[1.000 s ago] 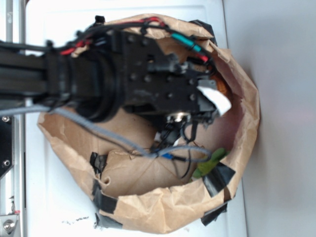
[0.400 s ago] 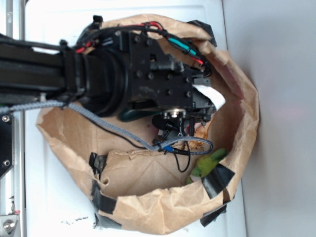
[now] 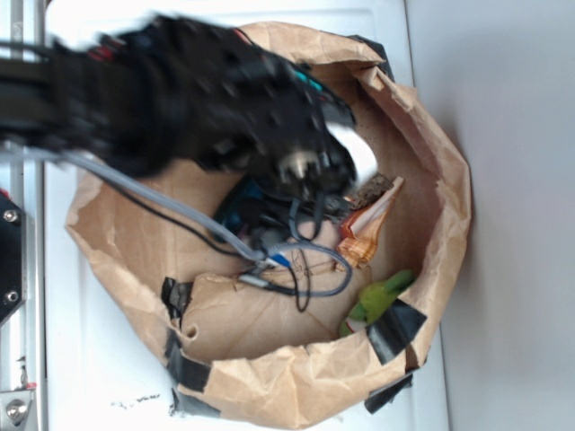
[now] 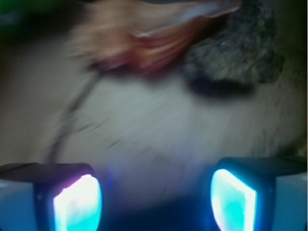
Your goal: Grab the plastic pickle.
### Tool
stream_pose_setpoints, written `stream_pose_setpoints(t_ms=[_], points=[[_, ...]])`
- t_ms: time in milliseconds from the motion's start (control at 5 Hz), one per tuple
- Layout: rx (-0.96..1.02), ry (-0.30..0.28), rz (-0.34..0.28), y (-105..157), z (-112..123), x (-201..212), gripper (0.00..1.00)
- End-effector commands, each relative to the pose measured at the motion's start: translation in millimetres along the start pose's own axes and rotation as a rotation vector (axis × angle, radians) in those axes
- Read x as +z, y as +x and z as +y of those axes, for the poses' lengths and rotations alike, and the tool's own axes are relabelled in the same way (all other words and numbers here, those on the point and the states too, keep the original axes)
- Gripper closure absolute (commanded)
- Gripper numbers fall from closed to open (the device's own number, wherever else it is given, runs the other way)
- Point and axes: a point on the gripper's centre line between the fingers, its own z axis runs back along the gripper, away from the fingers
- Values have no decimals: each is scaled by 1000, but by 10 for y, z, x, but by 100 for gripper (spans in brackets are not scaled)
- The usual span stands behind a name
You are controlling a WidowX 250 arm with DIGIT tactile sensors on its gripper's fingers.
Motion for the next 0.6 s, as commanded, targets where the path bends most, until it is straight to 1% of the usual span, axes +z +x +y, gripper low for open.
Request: stream_pose_setpoints(t_ms=[0, 200, 400], points=[[2, -13, -60, -103, 176, 435, 0], [6, 24, -45, -186, 217, 295, 0], [-18, 48, -31, -275, 243, 149, 0]])
